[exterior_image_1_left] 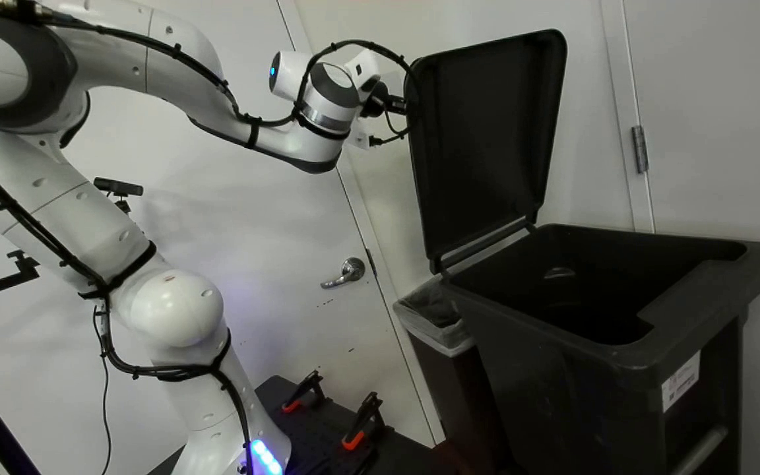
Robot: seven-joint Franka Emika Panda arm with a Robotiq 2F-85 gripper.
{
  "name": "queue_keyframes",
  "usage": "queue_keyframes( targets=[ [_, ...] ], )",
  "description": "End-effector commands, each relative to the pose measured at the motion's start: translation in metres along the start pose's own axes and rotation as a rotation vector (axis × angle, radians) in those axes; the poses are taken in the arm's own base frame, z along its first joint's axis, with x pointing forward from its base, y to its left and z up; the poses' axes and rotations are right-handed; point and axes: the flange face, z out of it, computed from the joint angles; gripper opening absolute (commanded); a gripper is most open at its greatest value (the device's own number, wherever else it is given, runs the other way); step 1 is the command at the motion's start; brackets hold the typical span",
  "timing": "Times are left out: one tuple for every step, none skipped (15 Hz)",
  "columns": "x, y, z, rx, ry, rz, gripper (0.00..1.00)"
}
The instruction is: Close the bin
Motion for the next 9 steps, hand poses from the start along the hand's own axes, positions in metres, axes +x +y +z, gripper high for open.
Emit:
queue_keyframes(
  targets=[
    [-0.018,0.061,0.030,-0.062,-0.020,0.157,0.23],
    [-0.023,0.074,0.032,-0.066,-0.016,0.185,0.23],
    [-0.028,0.087,0.033,-0.067,-0.010,0.214,0.23],
    [-0.027,0.091,0.029,-0.074,-0.012,0.239,0.23],
    [-0.031,0.105,0.031,-0.092,-0.010,0.268,0.23],
    [-0.034,0.116,0.031,-0.109,-0.013,0.301,0.23],
    [-0.036,0.125,0.030,-0.125,-0.014,0.326,0.23],
    [-0.039,0.134,0.030,-0.136,-0.015,0.348,0.23],
    [-0.041,0.141,0.029,-0.146,-0.016,0.378,0.23]
  ],
)
